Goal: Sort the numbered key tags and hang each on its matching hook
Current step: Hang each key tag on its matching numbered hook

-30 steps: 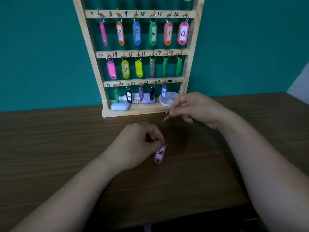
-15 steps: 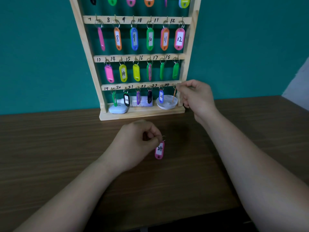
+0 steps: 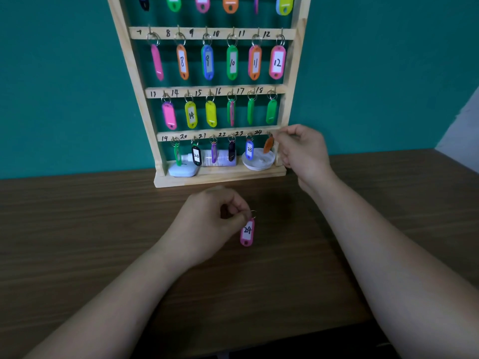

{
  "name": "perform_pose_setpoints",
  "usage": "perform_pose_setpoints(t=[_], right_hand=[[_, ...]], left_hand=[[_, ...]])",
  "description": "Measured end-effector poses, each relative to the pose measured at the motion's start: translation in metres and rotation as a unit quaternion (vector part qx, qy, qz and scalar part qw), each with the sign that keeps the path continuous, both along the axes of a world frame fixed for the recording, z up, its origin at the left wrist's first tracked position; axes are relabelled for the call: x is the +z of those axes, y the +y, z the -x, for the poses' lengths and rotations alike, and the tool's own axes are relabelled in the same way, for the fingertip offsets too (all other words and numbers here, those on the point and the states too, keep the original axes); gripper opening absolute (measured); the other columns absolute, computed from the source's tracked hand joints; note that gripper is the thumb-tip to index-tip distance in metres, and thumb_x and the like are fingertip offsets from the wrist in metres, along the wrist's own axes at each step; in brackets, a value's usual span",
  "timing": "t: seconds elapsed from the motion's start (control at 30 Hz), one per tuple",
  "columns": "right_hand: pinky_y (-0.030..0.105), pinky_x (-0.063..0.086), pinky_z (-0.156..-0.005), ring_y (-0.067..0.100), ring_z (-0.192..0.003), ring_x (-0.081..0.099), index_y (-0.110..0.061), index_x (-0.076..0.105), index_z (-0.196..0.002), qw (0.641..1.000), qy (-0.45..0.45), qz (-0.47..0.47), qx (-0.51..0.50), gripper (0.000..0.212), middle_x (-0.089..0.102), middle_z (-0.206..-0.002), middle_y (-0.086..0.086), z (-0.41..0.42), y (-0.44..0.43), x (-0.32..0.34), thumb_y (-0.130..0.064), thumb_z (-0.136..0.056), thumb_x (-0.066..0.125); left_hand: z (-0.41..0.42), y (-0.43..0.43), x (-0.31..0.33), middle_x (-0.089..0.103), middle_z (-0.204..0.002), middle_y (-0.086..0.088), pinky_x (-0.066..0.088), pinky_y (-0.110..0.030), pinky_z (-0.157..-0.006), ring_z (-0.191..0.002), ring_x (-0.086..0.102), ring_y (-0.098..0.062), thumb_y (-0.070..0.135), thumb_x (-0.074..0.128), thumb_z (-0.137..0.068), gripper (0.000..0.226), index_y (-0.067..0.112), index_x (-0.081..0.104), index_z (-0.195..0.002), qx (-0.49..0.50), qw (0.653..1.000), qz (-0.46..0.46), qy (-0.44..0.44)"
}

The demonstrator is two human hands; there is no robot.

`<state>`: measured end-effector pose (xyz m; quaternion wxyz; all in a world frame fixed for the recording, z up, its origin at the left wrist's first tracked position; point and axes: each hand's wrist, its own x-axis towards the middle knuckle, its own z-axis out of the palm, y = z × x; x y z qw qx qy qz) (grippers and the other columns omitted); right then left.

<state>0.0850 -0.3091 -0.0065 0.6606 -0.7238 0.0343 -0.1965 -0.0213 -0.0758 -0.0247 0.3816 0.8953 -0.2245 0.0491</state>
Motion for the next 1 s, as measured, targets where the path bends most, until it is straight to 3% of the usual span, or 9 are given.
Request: perform_pose_setpoints(t=[0.57, 0.8, 1.0], right_hand=[[0.022, 0.033, -0.042, 0.008, -0.044, 0.038, -0.009, 0.072, -0.1, 0.999, -0.028, -0.025, 0.011, 0.008, 0.049, -0.051, -0.008, 0.001, -0.005, 0.007, -0.009, -0.102, 0.064], [0.03, 0.028, -0.047, 0.013, -0.047, 0.033, -0.008, 0.069, -0.096, 0.998, 0.02, -0.022, 0.051, 0.01, 0.042, -0.055, -0.002, -0.001, 0.001, -0.001, -0.014, -0.104, 0.065], [0.028, 0.032, -0.045, 0.013, -0.046, 0.036, -0.006, 0.069, -0.098, 0.999, 0.032, -0.017, 0.028, 0.012, 0.045, -0.054, -0.003, -0.002, 0.0, -0.004, -0.014, -0.105, 0.064]], left_hand=[[-0.001, 0.001, -0.001, 0.068, -0.086, 0.015, 0.044, -0.011, -0.07, -0.089, 0.063, 0.0, 0.032, 0.077, -0.093, 0.007, 0.038, 0.077, -0.089, 0.004, 1.0, 0.002, 0.004], [-0.001, 0.002, -0.001, 0.067, -0.085, 0.016, 0.043, -0.01, -0.068, -0.087, 0.062, 0.0, 0.032, 0.077, -0.093, 0.007, 0.038, 0.077, -0.089, 0.005, 1.0, 0.005, 0.001], [-0.002, 0.002, -0.001, 0.067, -0.086, 0.016, 0.041, -0.008, -0.068, -0.088, 0.062, 0.001, 0.032, 0.077, -0.094, 0.007, 0.037, 0.076, -0.088, 0.008, 1.0, 0.002, 0.0]])
